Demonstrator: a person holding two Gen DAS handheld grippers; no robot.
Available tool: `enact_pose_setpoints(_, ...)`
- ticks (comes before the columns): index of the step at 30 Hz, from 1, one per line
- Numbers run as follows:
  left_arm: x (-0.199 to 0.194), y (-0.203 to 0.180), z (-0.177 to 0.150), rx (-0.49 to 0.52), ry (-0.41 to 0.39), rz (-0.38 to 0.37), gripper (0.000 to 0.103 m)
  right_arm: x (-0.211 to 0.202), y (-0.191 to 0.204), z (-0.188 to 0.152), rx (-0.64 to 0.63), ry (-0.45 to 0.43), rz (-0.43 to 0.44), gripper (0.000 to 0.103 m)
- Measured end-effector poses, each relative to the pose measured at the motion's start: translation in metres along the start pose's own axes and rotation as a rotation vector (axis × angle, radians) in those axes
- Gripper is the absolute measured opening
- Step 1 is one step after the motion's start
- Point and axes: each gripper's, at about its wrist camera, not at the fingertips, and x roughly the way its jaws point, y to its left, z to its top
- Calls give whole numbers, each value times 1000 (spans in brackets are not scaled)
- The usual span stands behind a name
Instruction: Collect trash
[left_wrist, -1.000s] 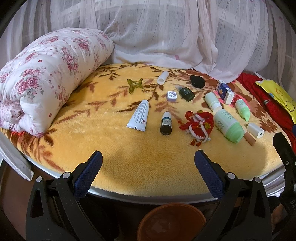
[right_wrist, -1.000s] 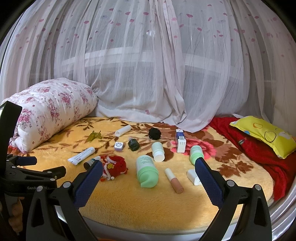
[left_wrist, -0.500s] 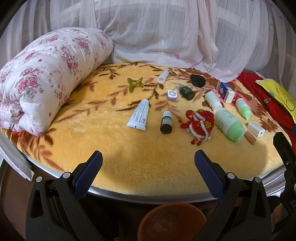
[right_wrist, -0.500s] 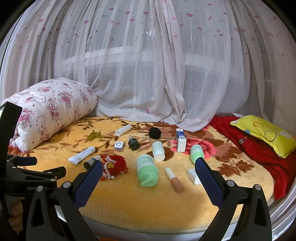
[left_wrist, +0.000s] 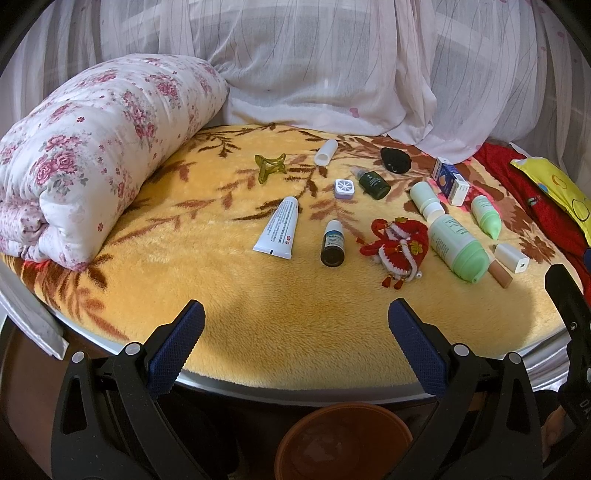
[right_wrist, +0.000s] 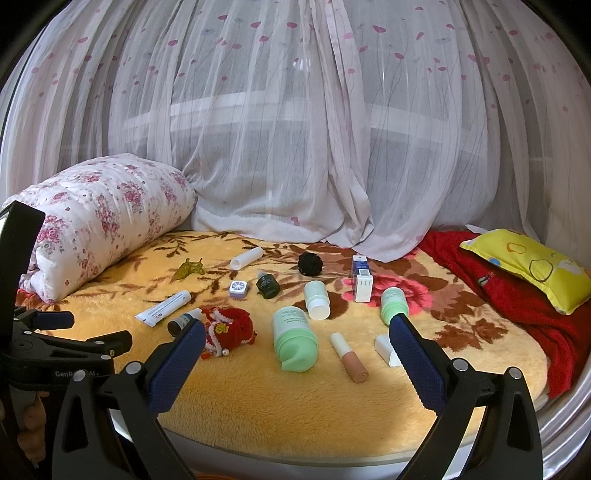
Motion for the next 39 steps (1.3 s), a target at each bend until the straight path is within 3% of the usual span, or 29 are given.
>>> enact_pose_setpoints(17,0,0,0,0,1,1,97,2,-1,-6,-1,-3,-6,98)
enact_pose_setpoints(23,-6,-13,5,40,-16,-49,97,-4,-18,-13,-12,-37,-110,98)
enact_pose_setpoints(26,-6,-35,11,84,-15,-117,97,-11,-42,-14,24,-49,-169,98)
enact_pose_setpoints(28,-4,-49,15,105,-39,-113,97,-14,-58,-16,60,-47,-184,98)
enact_pose_setpoints(32,22,-78,23,174,-51,-70,97,-16,-88,-18,127,-48,-205,98)
enact_pose_setpoints(39,79,-105,19,259,21,-35,96,-8,-104,-29,162,-27,-218,98)
